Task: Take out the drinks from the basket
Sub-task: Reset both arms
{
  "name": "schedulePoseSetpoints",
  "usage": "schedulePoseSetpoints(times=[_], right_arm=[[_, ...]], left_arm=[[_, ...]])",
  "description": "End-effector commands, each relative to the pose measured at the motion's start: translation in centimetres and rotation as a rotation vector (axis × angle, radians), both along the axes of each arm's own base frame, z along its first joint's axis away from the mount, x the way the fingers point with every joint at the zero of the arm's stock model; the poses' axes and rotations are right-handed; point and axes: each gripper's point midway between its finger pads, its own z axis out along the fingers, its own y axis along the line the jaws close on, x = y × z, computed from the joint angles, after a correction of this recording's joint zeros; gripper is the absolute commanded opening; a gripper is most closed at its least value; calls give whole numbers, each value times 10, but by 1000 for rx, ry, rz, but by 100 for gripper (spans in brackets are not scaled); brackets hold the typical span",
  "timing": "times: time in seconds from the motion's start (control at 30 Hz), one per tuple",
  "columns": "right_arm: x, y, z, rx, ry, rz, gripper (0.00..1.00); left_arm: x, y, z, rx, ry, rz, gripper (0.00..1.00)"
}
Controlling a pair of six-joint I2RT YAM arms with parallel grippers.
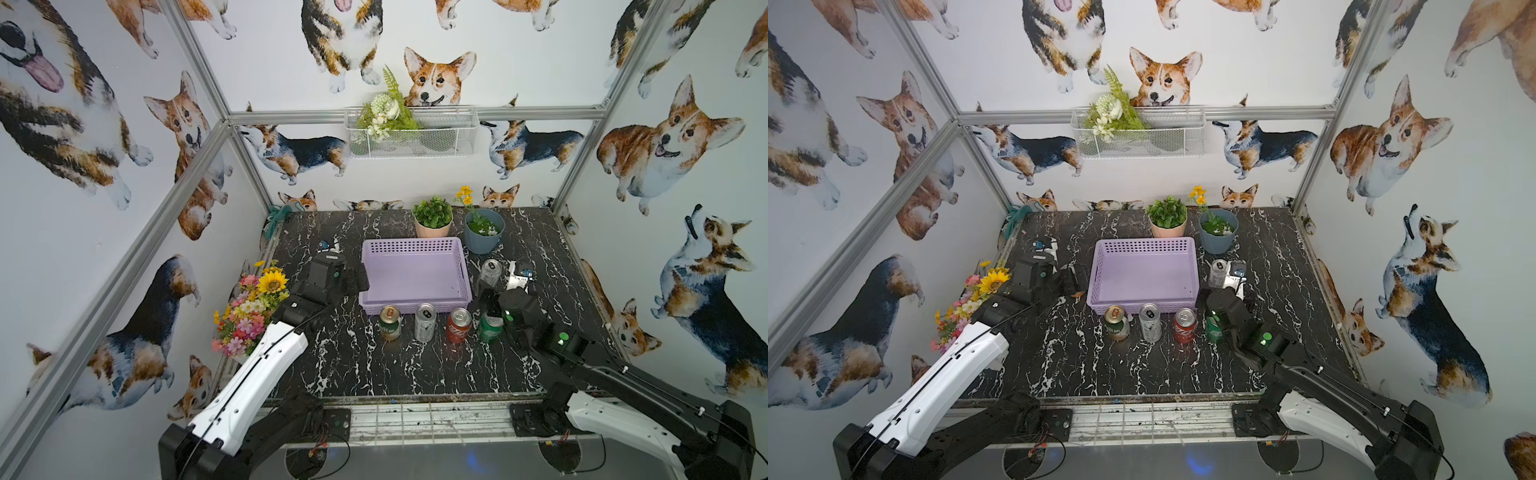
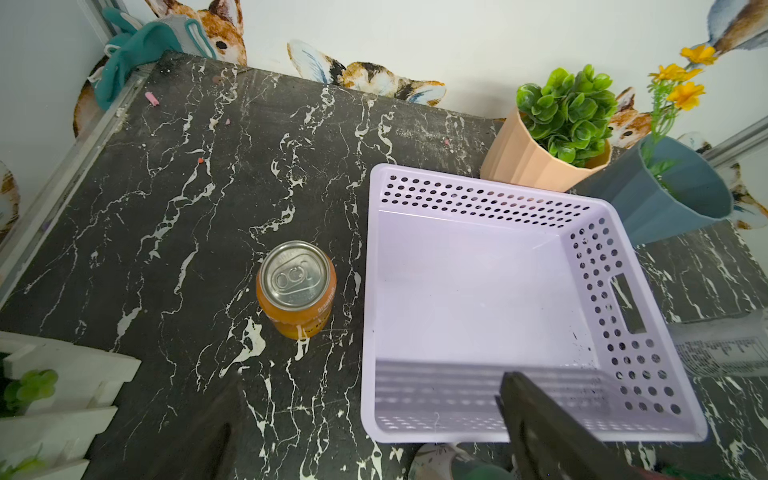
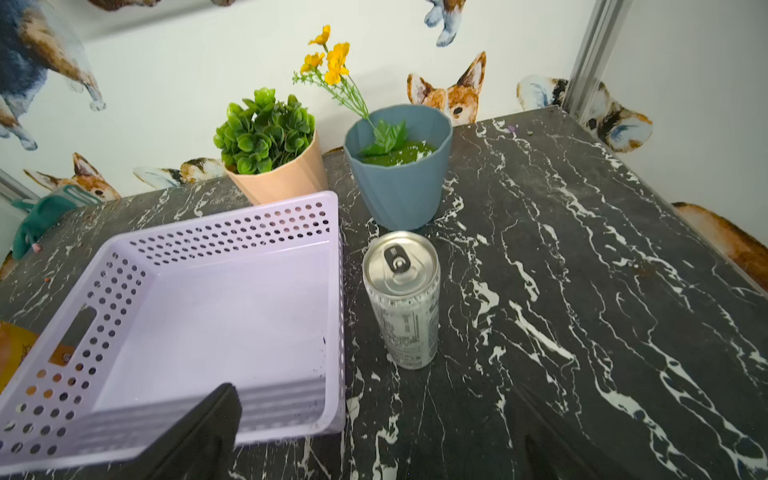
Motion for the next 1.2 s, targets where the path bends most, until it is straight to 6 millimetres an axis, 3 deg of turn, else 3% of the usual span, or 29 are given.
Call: schedulePoseSetpoints(times=[0.0,0.3,0.4,0.5,0.63,0.7,0.73,0.8,1.0,1.17], right_arm=[[28,3,21,42,-47,13,100],[72,14,57,24,-138,-12,100],[80,5,67,2,-164,-54,100],[86,-8,71,17,-176,-82,100],[89,-28,73,47,-190,-135,100],[88,-35,74,43,-198,-154,100],[88,-38,75,41,-201,-163,100],[87,-43,73,42,-197,-172,100],[87,-51,67,53,-183,-181,100],[87,-55,61,37,-165,-186,100]], left_arm=[[24,8,18,-5,-74,88,100],[61,40,50,190,-384,203,100],[76,52,52,267,-396,189,100],[90,74,33,335,-348,214,100],[99,103,-12,413,-295,232,100],[99,108,-38,409,-246,201,100],[93,113,-59,399,-204,196,100],[83,118,-80,364,-192,194,100],[57,113,-101,337,-313,153,100],[57,107,-108,292,-382,129,100]])
